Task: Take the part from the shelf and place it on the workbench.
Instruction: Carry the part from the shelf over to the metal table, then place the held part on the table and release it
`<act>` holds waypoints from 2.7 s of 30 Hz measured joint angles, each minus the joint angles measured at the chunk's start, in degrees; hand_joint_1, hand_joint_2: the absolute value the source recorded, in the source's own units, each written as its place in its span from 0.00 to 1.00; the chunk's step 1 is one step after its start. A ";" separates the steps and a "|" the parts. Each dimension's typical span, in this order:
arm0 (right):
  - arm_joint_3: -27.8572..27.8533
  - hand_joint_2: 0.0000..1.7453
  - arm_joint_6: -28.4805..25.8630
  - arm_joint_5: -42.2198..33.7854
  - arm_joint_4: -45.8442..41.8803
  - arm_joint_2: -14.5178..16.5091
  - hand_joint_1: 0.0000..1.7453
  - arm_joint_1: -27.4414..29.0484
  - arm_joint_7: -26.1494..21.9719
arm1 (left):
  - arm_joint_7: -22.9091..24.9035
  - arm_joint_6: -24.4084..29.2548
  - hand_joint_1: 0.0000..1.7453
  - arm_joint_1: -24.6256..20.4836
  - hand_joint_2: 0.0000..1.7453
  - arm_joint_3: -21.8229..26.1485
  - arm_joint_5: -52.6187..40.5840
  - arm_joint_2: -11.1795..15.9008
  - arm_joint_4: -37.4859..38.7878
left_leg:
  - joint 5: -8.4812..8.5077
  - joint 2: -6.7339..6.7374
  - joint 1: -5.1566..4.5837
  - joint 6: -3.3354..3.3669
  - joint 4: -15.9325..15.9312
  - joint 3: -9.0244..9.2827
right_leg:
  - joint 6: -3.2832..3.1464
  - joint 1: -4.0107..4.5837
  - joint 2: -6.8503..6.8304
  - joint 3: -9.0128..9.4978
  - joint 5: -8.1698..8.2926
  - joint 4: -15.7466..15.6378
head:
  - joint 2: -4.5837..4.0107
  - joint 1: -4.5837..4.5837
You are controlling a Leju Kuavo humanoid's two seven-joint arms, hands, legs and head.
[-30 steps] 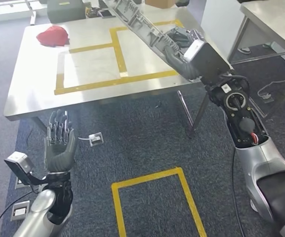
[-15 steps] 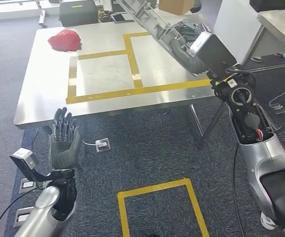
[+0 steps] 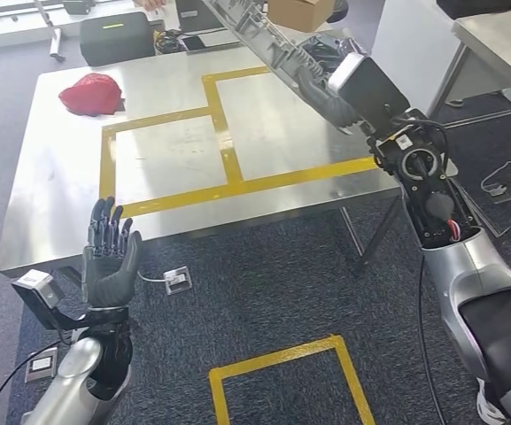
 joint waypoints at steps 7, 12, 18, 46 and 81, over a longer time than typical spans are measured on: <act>0.28 1.00 -2.06 0.64 2.24 -0.06 1.00 -3.31 -1.98 | -0.71 -0.80 0.00 -1.44 1.00 -0.01 -0.01 -0.37 0.56 | 3.62 -0.59 -0.23 1.69 -7.06 5.73 | 1.80 0.53 -0.55 1.39 -3.01 5.25 | 0.00 0.44; 0.30 1.00 -2.33 0.64 3.65 -0.07 1.00 -3.95 -2.42 | -0.81 -0.84 0.00 -1.53 1.00 0.00 0.02 -0.54 1.05 | 0.55 -0.50 -0.28 2.02 -6.74 9.29 | 2.05 0.59 -0.77 -9.42 -9.13 17.69 | 0.00 0.91; 0.33 1.00 -2.53 0.78 5.47 -0.11 1.00 -4.04 -2.72 | -0.84 -0.95 0.00 -1.63 1.00 -0.03 0.16 -0.77 1.62 | -3.54 -0.95 -0.40 0.74 -4.29 11.86 | 1.05 0.72 -0.68 -8.91 7.02 1.03 | 0.00 1.14; 1.44 1.00 -6.33 7.72 13.89 -0.46 1.00 -5.27 -5.22 | -4.46 -3.84 0.00 -2.96 1.00 -0.50 0.23 -1.73 6.70 | 4.18 -0.37 -1.30 0.90 -5.61 2.88 | 0.10 1.25 -0.41 -4.30 1.78 0.46 | 0.00 0.48; 0.97 1.00 -8.15 18.04 32.93 -4.15 1.00 -10.59 -8.92 | -4.94 -5.51 0.00 -4.87 1.00 -0.50 0.93 -2.19 10.33 | 4.53 -0.33 -1.24 1.28 -5.61 2.93 | 0.31 1.34 -0.43 -4.27 2.09 0.47 | 0.00 0.46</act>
